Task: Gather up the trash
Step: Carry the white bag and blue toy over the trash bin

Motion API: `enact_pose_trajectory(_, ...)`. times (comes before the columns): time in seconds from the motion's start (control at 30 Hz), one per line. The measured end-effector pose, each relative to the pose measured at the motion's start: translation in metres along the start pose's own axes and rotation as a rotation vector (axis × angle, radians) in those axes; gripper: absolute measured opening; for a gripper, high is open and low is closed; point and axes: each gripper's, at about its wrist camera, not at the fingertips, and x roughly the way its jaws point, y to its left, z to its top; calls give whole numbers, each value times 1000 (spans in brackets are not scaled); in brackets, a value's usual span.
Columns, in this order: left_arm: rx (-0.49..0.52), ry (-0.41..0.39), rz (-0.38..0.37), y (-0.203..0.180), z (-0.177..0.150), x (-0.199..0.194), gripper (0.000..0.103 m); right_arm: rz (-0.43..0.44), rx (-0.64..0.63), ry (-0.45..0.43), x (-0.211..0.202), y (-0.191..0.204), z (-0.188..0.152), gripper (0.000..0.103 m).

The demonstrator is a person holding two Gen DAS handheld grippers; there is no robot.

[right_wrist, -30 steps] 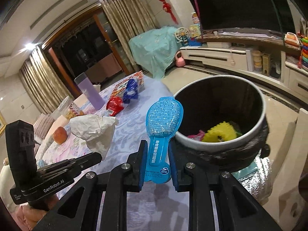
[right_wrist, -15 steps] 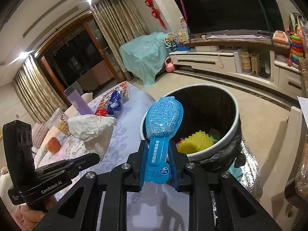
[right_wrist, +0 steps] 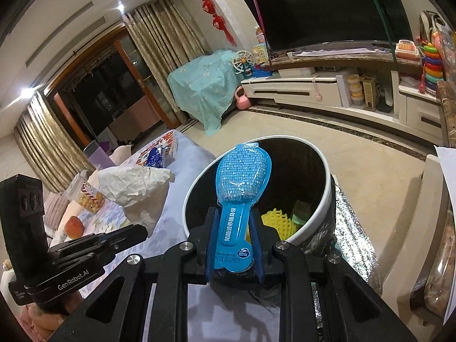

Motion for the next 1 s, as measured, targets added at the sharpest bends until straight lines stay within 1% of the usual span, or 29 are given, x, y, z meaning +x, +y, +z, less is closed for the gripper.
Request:
enact_pose_trajectory(0.3,18,27,-4,-8,12,18,4,-17,2,-2,5,-10,11,22)
enact_pose_trajectory(0.63,28,42,0,-12,23,33,4,-25,2,18,14,-13,18,22)
enact_pose_trajectory(1.0,19,60,5,-11,27,46,4,-35,2,41,24,-14,24,22)
